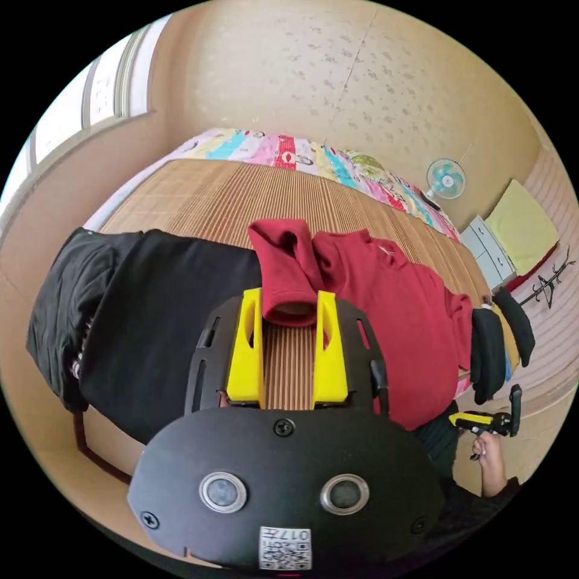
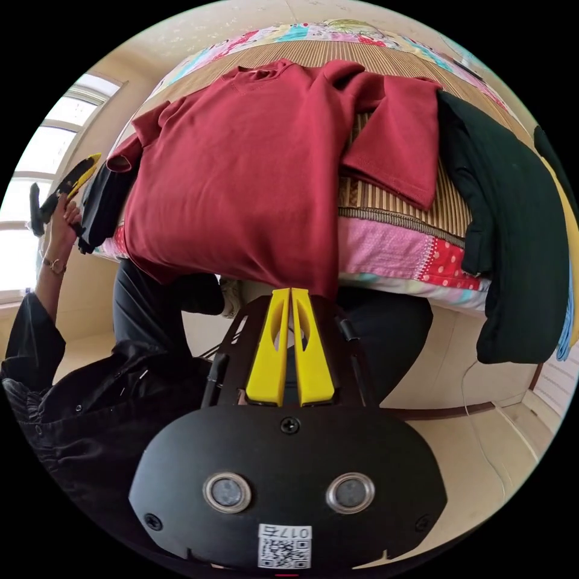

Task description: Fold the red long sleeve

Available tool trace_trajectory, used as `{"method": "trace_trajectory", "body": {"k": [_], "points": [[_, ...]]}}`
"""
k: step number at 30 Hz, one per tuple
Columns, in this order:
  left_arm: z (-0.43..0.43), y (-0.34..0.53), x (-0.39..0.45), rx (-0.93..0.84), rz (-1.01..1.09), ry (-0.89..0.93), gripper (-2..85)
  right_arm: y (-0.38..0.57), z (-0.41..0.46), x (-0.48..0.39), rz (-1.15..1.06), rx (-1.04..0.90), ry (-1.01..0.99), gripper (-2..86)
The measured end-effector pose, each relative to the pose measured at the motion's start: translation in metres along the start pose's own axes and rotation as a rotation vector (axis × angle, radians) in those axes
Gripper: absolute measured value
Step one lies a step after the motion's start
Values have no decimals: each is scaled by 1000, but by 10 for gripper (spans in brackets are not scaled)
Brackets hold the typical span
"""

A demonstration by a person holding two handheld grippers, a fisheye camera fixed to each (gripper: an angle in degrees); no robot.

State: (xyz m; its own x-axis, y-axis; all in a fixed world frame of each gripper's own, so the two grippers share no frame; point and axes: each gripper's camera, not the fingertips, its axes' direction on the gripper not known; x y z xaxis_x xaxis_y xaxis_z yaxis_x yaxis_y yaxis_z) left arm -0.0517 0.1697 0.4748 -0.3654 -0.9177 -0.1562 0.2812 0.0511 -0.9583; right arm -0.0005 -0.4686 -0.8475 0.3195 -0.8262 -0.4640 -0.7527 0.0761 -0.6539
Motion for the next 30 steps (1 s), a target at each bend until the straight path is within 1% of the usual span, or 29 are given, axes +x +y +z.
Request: {"method": "trace_trajectory", "body": {"k": [2, 3, 5, 7, 9, 10, 12, 13, 15, 16, 17, 18, 19, 20, 21, 24, 25, 28, 30], "points": [[12, -7, -13, -74, -132, 131, 61, 6, -11, 4, 5, 21, 1, 4], [8, -7, -18, -63, -197, 161, 49, 11, -16, 9, 14, 29, -7, 4], [-8, -7, -17, -20, -194, 184, 41, 21, -20, 21, 44, 34, -44, 4], [-35, -8, -15, 39, -117, 262, 36, 34, -22, 40, 104, 41, -124, 4], [-99, -2, -22, 195, -32, 308, 32, 43, -24, 57, 167, 56, -202, 5], [-118, 1, -25, 237, -20, 302, 32, 47, -24, 68, 212, 74, -265, 5], [-194, 20, -48, 416, 0, 319, 32, 52, -20, 85, 282, 103, -358, 5], [-213, 26, -56, 466, -5, 328, 32, 53, -16, 92, 317, 110, -411, 5], [-277, 63, -96, 637, -82, 280, 32, 52, -13, 97, 352, 132, -478, 5], [-288, 73, -107, 666, -114, 252, 32, 51, -13, 96, 362, 163, -514, 5], [-304, 93, -132, 698, -207, 182, 31, 51, -13, 95, 366, 179, -528, 4], [-311, 113, -161, 703, -328, 104, 27, 50, -14, 91, 371, 200, -552, 4], [-311, 124, -177, 699, -394, 73, 22, 47, -14, 84, 360, 214, -567, 4], [-310, 149, -209, 685, -529, 52, 28, 46, -15, 80, 349, 217, -569, 4], [-306, 176, -237, 688, -627, 95, 46, 44, -16, 71, 323, 216, -563, 3], [-289, 239, -276, 749, -747, 239, 81, 39, -20, 50, 260, 187, -509, 3], [-284, 245, -280, 739, -768, 250, 85, 37, -21, 45, 242, 168, -491, 3], [-250, 248, -291, 574, -825, 326, 123, 36, -23, 40, 231, 139, -485, 3], [-220, 235, -293, 466, -854, 419, 145, 36, -26, 41, 244, 135, -495, 3]]}}
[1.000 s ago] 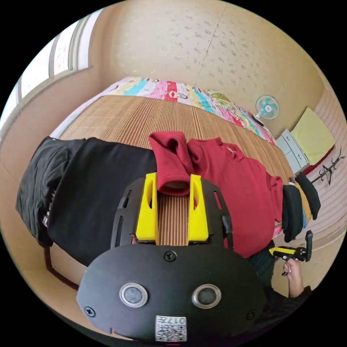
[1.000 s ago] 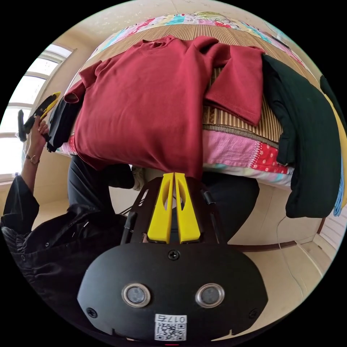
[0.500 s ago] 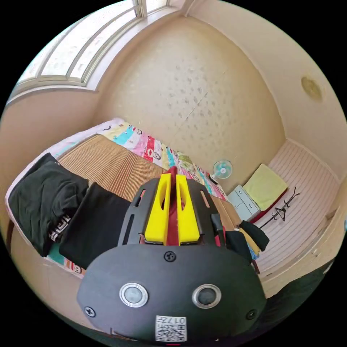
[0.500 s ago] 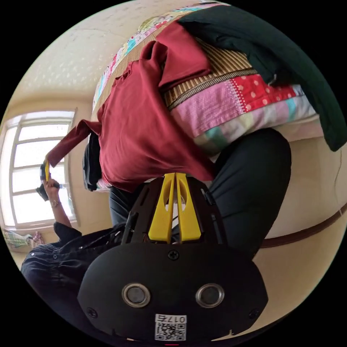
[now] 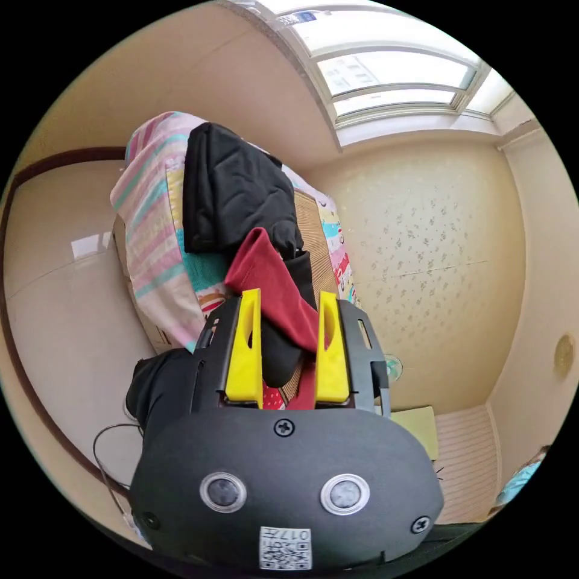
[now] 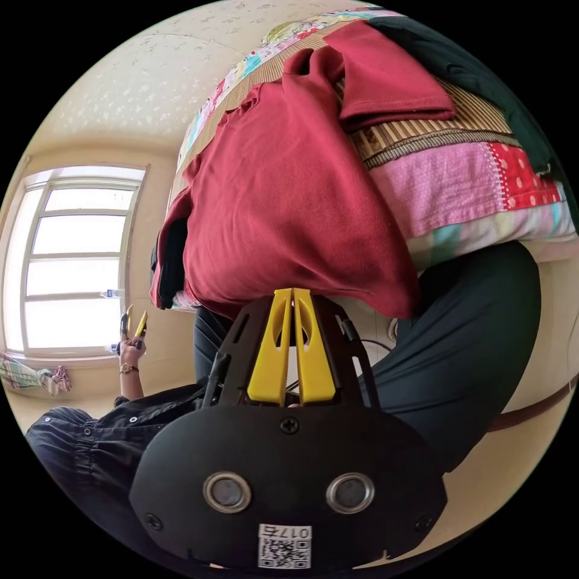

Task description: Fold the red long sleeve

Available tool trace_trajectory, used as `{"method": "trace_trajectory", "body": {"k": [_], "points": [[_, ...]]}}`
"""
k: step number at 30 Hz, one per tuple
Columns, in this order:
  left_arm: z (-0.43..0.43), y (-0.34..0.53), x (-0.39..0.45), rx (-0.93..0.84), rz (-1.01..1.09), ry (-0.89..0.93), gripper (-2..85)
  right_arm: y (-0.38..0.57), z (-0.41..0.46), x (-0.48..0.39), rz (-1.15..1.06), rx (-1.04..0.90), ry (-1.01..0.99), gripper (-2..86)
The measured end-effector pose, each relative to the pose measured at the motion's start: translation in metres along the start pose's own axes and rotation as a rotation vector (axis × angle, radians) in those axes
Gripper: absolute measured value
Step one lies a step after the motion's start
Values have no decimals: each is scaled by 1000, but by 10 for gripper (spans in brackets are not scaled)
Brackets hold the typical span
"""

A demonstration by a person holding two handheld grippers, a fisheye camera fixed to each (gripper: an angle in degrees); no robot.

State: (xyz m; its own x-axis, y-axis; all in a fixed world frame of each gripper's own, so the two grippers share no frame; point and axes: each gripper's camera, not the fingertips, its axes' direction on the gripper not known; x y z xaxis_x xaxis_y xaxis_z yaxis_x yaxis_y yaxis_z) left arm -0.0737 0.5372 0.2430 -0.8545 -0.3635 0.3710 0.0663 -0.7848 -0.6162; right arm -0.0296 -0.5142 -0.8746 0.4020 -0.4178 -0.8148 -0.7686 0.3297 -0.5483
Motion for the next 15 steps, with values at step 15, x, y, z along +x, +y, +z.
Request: {"method": "trace_trajectory", "body": {"k": [15], "points": [[14, -11, -28, 132, -77, 5, 44, 44, -60, 8, 32, 141, -63, 4]]}}
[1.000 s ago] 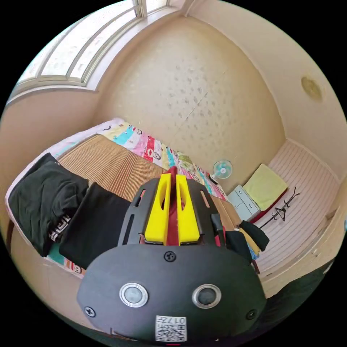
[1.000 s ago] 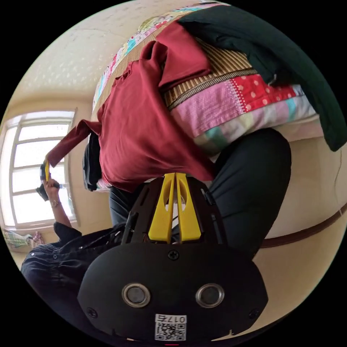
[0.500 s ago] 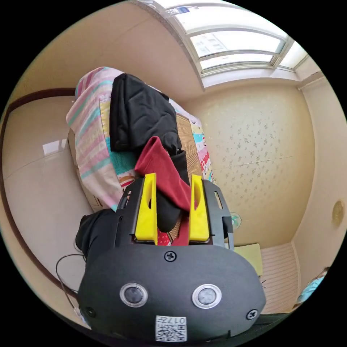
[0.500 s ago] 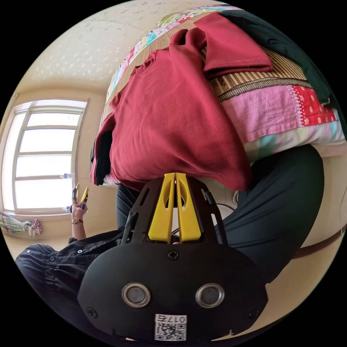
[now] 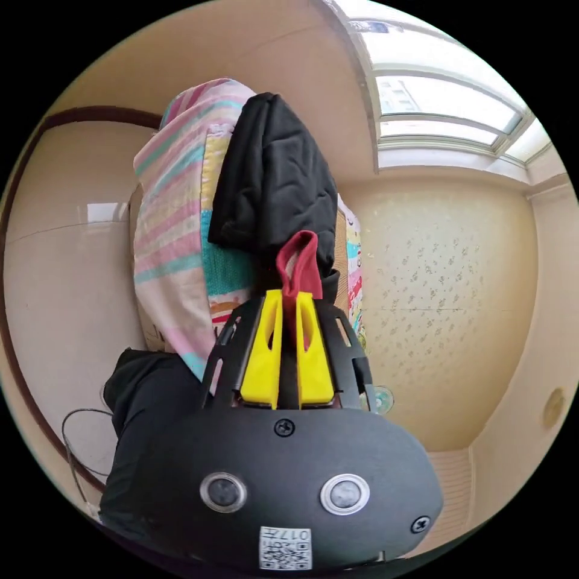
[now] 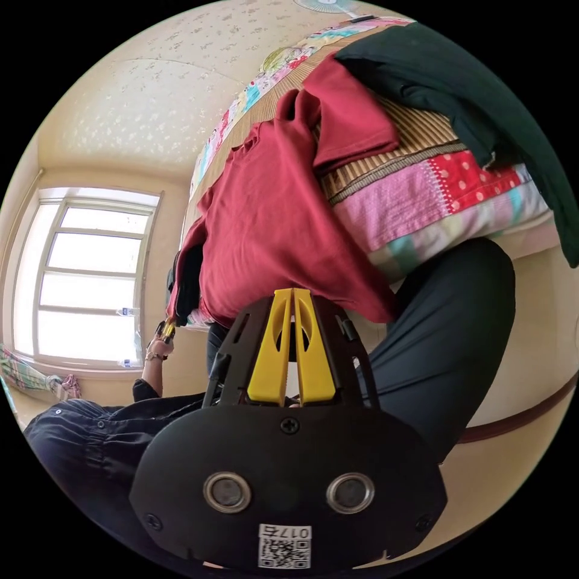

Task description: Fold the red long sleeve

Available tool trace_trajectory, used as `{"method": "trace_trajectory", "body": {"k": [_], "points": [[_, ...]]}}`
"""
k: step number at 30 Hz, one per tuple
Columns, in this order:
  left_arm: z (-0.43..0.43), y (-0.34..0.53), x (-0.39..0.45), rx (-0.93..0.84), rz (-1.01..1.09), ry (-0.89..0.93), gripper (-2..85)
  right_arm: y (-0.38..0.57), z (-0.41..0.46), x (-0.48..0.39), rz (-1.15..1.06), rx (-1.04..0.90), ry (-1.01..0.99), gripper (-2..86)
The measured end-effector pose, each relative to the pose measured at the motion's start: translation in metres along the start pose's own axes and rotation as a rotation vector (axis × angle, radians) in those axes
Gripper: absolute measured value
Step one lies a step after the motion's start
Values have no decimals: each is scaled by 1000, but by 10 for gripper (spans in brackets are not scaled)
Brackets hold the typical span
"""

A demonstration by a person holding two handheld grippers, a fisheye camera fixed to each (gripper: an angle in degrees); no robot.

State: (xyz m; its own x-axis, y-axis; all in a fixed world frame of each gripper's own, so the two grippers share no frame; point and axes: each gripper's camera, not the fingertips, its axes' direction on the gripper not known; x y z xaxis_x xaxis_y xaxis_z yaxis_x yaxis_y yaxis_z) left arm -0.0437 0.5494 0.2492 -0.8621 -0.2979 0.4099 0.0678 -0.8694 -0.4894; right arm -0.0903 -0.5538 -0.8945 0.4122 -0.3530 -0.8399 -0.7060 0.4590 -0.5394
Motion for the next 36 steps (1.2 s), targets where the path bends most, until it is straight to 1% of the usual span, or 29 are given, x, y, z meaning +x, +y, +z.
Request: {"method": "trace_trajectory", "body": {"k": [1, 2, 3, 4, 6, 7, 9, 10, 12, 13, 14, 15, 16, 17, 18, 19, 20, 22, 24, 25, 26, 27, 28, 30, 31, 33, 34, 36], "points": [[-4, 1, 13, 7, 50, -3, 43, 3, -6, 1, 6, 19, -7, 5], [-9, 6, 42, 25, 150, -22, 42, 5, -9, 1, 6, 29, -9, 5], [-11, 13, 76, 43, 241, -13, 41, 8, -14, 1, 1, 43, -9, 5], [-12, 16, 94, 50, 286, 8, 41, 11, -16, 1, -3, 44, -3, 5], [-1, 32, 170, 54, 455, 137, 41, 13, -15, 0, -4, 25, 4, 4], [7, 38, 192, 40, 501, 170, 41, 15, -13, 0, 10, 12, -6, 4], [51, 73, 284, -82, 723, 247, 41, 17, -13, -4, -3, 16, -42, 5], [64, 85, 305, -112, 764, 256, 42, 19, -12, -8, -19, 20, -51, 5], [114, 151, 375, -207, 885, 321, 45, 22, -10, -13, -27, 15, -34, 4], [127, 171, 390, -234, 922, 348, 52, 24, -9, -17, -28, 14, -26, 4], [154, 214, 417, -309, 1018, 414, 64, 25, -8, -19, -30, 16, -26, 4], [182, 256, 436, -426, 1126, 484, 83, 28, -9, -23, -33, 23, -30, 5], [196, 276, 443, -499, 1170, 514, 92, 32, -11, -26, -36, 36, -35, 5], [220, 308, 447, -636, 1216, 553, 103, 34, -13, -28, -40, 43, -36, 5], [235, 331, 440, -716, 1238, 568, 112, 40, -16, -31, -45, 57, -35, 5], [241, 339, 433, -730, 1246, 558, 116, 46, -20, -33, -52, 66, -28, 5], [249, 348, 415, -723, 1252, 508, 119, 49, -22, -33, -56, 69, -21, 6], [261, 351, 377, -715, 1246, 390, 115, 60, -27, -31, -67, 74, 24, 8], [278, 343, 320, -770, 1204, 188, 113, 62, -28, -27, -69, 64, 74, 11], [281, 340, 305, -786, 1191, 136, 113, 59, -28, -25, -65, 53, 104, 15], [283, 332, 275, -805, 1170, 33, 114, 56, -28, -25, -65, 50, 115, 18], [281, 326, 247, -811, 1161, -59, 114, 48, -28, -27, -75, 52, 127, 25], [280, 323, 235, -814, 1160, -104, 114, 38, -29, -32, -86, 61, 126, 34], [276, 313, 191, -841, 1129, -258, 119, 20, -31, -43, -94, 94, 128, 50], [276, 311, 181, -856, 1111, -281, 120, 8, -33, -51, -87, 135, 145, 60], [274, 308, 152, -916, 1012, -309, 122, -9, -36, -58, -63, 209, 189, 76], [272, 308, 147, -921, 980, -296, 123, -20, -38, -60, -31, 264, 241, 88], [255, 307, 142, -887, 888, -195, 126, -35, -38, -59, 7, 340, 300, 104]]}}
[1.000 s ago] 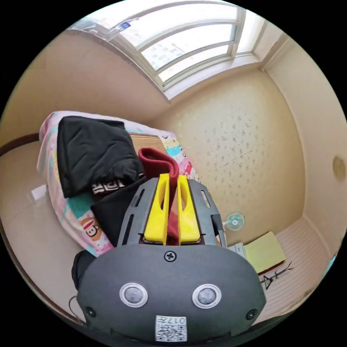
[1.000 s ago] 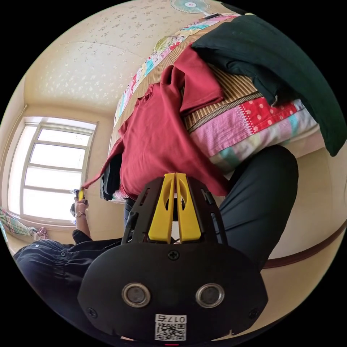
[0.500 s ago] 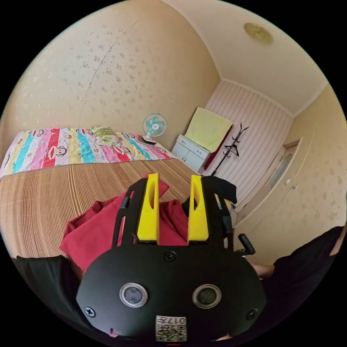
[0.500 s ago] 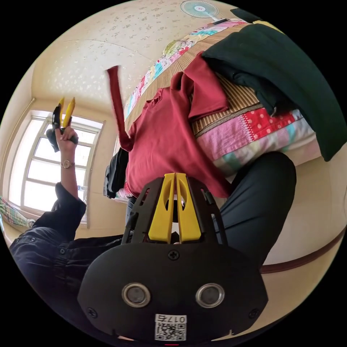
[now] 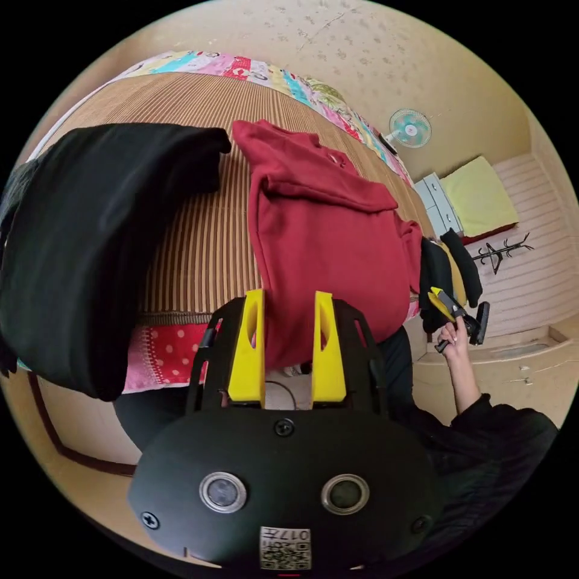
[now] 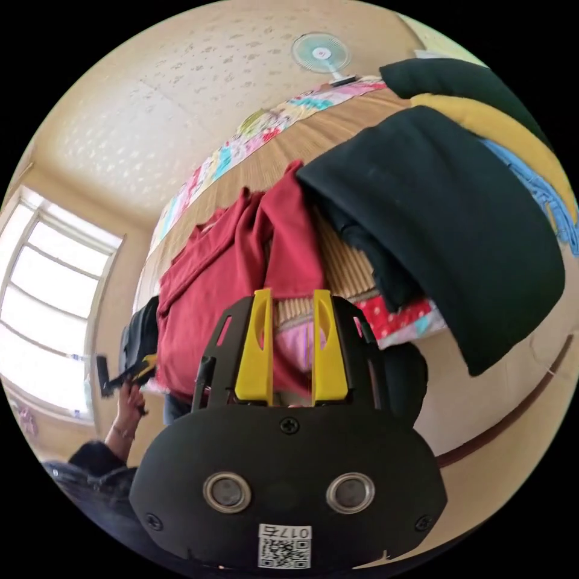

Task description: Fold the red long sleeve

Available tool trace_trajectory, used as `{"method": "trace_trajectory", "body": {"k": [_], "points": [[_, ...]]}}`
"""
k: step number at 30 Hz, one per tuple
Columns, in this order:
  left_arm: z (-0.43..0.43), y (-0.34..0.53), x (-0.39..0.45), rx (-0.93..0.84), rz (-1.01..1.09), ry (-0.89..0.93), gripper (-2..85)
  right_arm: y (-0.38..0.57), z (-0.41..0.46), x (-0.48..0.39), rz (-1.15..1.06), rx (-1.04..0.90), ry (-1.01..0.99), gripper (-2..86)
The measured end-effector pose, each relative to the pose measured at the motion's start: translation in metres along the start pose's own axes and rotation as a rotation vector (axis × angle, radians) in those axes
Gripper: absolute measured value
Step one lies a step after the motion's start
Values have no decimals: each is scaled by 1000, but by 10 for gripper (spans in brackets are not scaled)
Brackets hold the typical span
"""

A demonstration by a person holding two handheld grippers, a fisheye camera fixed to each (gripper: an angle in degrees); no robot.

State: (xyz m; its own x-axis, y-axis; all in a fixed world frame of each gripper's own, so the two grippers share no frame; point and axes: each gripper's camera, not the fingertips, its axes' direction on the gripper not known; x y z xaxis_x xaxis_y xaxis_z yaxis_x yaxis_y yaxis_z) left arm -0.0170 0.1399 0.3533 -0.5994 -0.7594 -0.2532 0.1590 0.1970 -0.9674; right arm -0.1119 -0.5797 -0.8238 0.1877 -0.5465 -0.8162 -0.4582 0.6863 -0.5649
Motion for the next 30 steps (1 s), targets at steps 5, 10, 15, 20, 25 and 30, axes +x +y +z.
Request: {"method": "trace_trajectory", "body": {"k": [5, 10, 15, 20, 25, 30], "points": [[0, 4, 6, 25, 2, 69, 110, -30, 57, 15, 66, -168, 47, 82], [17, 1, -14, -20, -22, 57, 90, -68, -47, -30, -173, -7, -111, 39], [17, -9, -31, -5, -68, 114, 85, -88, -197, 25, -65, 386, -264, 37], [19, -18, -33, 2, -49, 82, 81, -51, -238, 162, 397, 542, -86, 51], [16, -23, -52, 20, -113, 145, 68, 16, -213, 207, 529, 498, -153, 75], [14, -38, -58, -19, -114, 140, 65, 4, -190, 201, 487, 440, -334, 93]]}}
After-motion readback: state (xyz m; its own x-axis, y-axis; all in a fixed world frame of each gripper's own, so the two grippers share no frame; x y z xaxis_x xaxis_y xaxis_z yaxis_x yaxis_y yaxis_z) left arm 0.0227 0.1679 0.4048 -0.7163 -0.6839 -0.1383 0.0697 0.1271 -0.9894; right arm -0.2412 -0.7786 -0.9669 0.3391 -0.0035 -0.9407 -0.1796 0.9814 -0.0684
